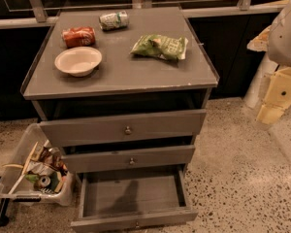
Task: Close bottom drawer
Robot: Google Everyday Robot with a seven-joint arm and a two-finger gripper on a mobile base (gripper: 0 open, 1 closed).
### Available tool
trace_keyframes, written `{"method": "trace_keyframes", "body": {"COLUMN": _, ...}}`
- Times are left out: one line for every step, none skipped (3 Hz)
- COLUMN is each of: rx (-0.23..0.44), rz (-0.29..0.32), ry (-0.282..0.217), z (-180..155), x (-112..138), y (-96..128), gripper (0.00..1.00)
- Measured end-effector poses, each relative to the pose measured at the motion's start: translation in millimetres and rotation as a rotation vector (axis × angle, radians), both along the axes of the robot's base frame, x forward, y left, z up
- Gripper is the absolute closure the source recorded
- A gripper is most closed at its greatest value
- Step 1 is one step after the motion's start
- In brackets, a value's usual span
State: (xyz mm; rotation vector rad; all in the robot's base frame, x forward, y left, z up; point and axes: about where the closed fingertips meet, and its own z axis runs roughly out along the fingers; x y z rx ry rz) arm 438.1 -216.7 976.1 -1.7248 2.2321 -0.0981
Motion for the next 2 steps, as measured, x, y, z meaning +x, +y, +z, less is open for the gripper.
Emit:
{"method": "trace_keyframes", "body": {"rx": 0.0, "rz": 0.0, "ry": 0.0, "z": 0.0, "x": 0.0, "y": 0.0, "gripper": 0.0}}
{"method": "trace_keyframes", "body": {"rx": 0.009, "rz": -0.001, "ry": 0.007, "z": -4.5, "x": -1.4, "y": 0.6, "gripper": 0.0}}
